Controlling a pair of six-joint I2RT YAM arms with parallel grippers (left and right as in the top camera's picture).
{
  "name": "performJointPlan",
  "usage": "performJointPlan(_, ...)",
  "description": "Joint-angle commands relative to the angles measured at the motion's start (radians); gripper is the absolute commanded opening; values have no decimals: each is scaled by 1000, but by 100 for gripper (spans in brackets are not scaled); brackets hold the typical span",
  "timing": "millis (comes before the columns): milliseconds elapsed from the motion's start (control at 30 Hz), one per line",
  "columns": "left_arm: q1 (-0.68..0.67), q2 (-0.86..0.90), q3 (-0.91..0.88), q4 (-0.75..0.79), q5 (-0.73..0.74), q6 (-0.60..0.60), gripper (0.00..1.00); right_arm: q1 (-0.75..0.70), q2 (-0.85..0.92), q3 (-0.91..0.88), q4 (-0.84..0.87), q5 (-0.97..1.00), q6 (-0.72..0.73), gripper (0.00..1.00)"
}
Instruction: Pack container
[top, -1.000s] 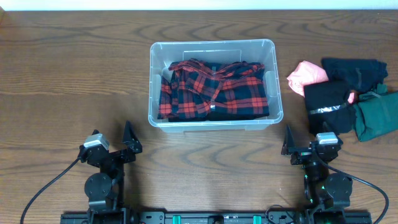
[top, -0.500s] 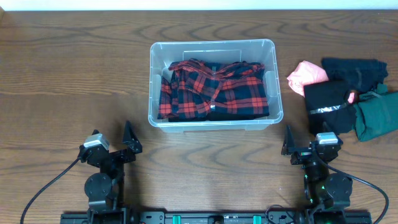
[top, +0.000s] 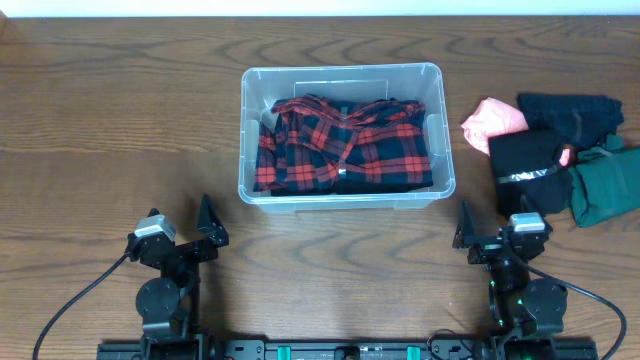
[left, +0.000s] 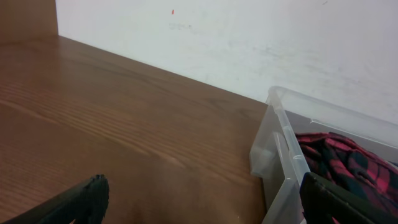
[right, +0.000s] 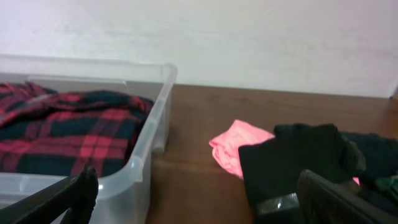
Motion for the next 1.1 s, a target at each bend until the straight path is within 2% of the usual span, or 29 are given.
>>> performJointPlan(0,-2,-5,-18,-44,-9,2,98,-14,-2,18,13,-18,23,99)
performJointPlan(100,-2,-5,-18,-44,-9,2,98,-21,32,109,-29,-31,95,99)
performJointPlan(200,-2,-5,-18,-44,-9,2,98,-42,155,262,-103,-31,111,99)
performJointPlan(333,-2,-5,-18,-44,-9,2,98,-73,455,553,-252,-31,99,99)
performJointPlan(500,-2,-5,-18,-44,-9,2,98,-106,868,956,-530,-31,72,99)
performJointPlan(667,-2,-5,-18,-44,-9,2,98,-109,1190,1254,-737,-47,44,99)
performJointPlan(900,-2,-5,-18,-44,-9,2,98,-120,1375,1318,-818,-41,19,99)
performJointPlan(1067,-2,-5,-18,-44,-9,2,98,-176,1422,1318,-835,19,211,95)
